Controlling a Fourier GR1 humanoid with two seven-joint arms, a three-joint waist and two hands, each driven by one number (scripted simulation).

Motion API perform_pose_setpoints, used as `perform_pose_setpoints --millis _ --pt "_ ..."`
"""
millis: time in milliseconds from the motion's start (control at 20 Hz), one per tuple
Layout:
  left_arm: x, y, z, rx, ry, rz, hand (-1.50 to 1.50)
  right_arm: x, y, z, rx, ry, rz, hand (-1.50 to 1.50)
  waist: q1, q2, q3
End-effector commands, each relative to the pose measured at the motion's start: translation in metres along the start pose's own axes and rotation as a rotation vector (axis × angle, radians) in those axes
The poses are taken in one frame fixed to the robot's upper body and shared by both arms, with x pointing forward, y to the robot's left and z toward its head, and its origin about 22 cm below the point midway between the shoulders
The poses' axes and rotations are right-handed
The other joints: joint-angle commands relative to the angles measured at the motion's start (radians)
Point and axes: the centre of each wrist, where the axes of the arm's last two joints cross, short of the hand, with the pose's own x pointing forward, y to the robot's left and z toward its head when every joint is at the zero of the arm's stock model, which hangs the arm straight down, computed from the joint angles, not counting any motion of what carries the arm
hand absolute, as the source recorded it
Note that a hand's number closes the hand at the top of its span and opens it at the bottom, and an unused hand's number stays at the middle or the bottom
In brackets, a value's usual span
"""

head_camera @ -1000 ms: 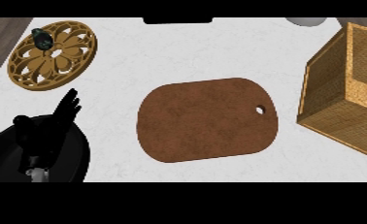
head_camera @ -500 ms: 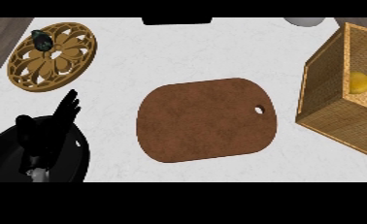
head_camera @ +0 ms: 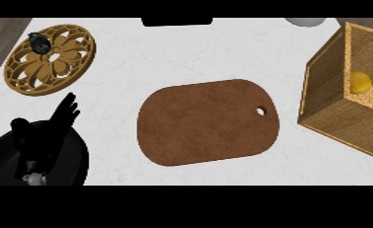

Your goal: Pick the lemon from the cutting board and place it in the basket

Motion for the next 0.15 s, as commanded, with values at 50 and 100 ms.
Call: perform_pose_setpoints --millis 50,100 --pt "-0.059 -0.012 0.014 -0.006 0.254 0.031 0.00 -0.023 -0.046 -0.005 -0.039 0.045 -0.012 -1.50 -0.034 0.015 -0.020" --pt "-0.060 -0.001 0.022 -0.013 0.266 0.033 0.00 -0.021 -0.056 -0.009 -0.060 0.048 -0.026 -1.50 -0.020 0.013 -0.020"
